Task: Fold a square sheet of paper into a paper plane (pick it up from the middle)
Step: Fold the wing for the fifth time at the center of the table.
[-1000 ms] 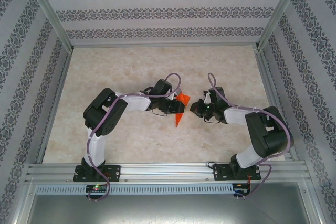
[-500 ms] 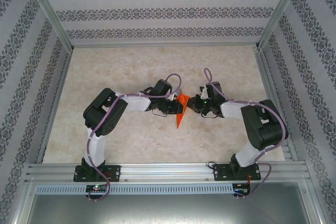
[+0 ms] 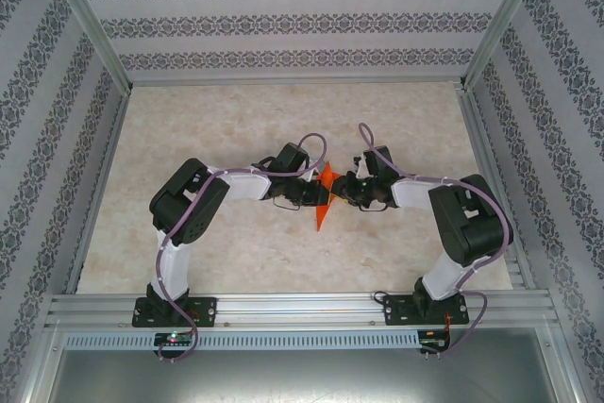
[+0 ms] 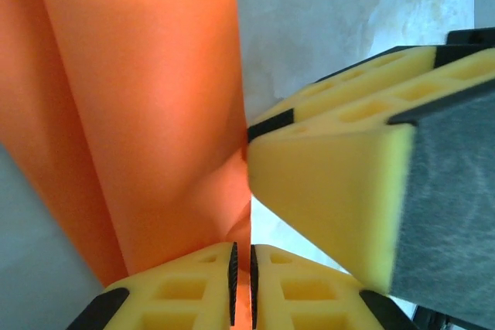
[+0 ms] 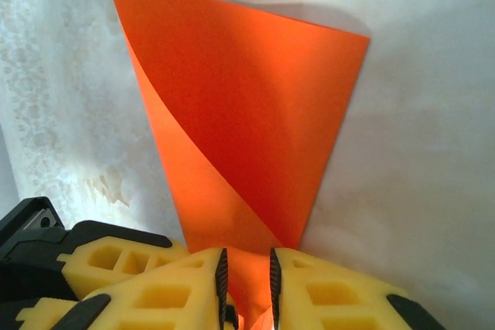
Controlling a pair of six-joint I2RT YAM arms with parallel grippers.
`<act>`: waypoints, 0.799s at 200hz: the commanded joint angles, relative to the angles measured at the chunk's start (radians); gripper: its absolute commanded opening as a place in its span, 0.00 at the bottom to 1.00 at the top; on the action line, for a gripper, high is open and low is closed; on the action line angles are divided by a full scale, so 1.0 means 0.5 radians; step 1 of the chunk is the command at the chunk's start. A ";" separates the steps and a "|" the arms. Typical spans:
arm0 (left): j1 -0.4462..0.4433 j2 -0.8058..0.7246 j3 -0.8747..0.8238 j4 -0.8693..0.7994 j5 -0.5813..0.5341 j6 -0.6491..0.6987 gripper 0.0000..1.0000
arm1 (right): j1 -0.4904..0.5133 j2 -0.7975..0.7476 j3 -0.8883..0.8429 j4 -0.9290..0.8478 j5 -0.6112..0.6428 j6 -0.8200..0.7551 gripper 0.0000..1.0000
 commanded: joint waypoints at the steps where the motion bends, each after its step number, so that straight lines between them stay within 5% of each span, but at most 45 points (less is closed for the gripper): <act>1: -0.002 -0.054 0.009 -0.038 0.028 0.066 0.16 | -0.008 -0.132 -0.033 -0.124 0.089 -0.090 0.27; 93: -0.002 -0.062 0.000 -0.022 0.036 0.049 0.17 | 0.076 0.064 0.050 -0.025 -0.116 -0.055 0.29; 160: -0.002 -0.114 -0.019 -0.009 0.041 0.034 0.18 | 0.078 0.027 0.032 -0.019 -0.086 -0.054 0.17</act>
